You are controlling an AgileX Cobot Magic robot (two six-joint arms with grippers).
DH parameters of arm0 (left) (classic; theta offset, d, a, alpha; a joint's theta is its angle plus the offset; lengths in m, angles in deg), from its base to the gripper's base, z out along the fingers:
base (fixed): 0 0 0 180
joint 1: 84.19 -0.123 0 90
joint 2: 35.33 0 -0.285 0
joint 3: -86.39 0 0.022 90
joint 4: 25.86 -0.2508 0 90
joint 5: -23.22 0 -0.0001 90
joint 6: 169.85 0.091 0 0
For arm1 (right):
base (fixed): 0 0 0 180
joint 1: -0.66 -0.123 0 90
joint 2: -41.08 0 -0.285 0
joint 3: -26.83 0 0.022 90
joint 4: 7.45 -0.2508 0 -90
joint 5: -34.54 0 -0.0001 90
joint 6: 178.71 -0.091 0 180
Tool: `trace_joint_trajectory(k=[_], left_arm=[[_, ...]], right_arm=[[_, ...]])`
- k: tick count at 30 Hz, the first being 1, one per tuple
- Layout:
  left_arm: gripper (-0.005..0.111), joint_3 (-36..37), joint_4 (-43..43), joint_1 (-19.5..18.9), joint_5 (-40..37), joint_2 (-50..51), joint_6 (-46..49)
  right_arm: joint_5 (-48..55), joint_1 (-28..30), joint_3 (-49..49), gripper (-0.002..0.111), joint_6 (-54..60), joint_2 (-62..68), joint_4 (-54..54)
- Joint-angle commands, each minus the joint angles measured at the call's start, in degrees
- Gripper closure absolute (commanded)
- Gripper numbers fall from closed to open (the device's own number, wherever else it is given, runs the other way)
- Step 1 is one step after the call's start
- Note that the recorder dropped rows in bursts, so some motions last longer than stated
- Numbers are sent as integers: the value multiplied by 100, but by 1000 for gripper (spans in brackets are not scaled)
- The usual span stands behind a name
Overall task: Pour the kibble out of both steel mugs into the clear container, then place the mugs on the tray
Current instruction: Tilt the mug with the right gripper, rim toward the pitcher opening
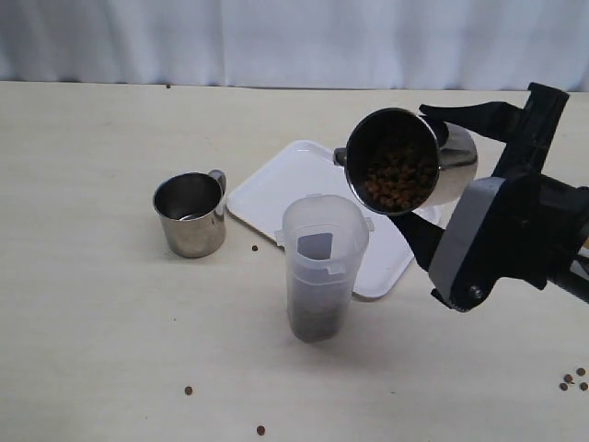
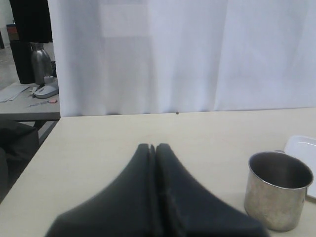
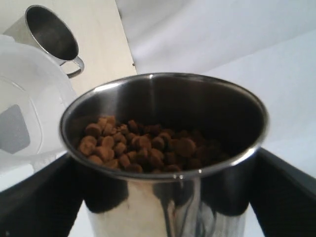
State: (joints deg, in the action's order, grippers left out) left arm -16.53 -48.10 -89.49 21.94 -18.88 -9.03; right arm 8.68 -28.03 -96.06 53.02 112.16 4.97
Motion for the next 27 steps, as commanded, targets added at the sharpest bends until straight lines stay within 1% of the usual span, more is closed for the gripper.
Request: trace_joint_trajectory(k=[1, 5, 9, 13, 17, 20, 27], left_arm=[[107, 14, 6, -9, 35, -40, -15], [107, 14, 6, -9, 35, -40, -15], [107, 14, 6, -9, 35, -40, -15], [107, 14, 6, -9, 35, -40, -15], [107, 14, 6, -9, 35, -40, -15], [107, 14, 30, -9, 35, -40, -15], [107, 14, 30, -9, 35, -40, -15]], right_arm=[[-268, -8, -99, 103, 154, -45, 27], [-330, -8, -123, 103, -18, -45, 27], [-387, -8, -123, 103, -29, 22, 283], [-682, -8, -123, 103, -84, 213, 501], [-768, -8, -123, 103, 9, 333, 529], [-896, -8, -123, 103, 9, 333, 759], [-872, -8, -252, 103, 102, 408, 781]])
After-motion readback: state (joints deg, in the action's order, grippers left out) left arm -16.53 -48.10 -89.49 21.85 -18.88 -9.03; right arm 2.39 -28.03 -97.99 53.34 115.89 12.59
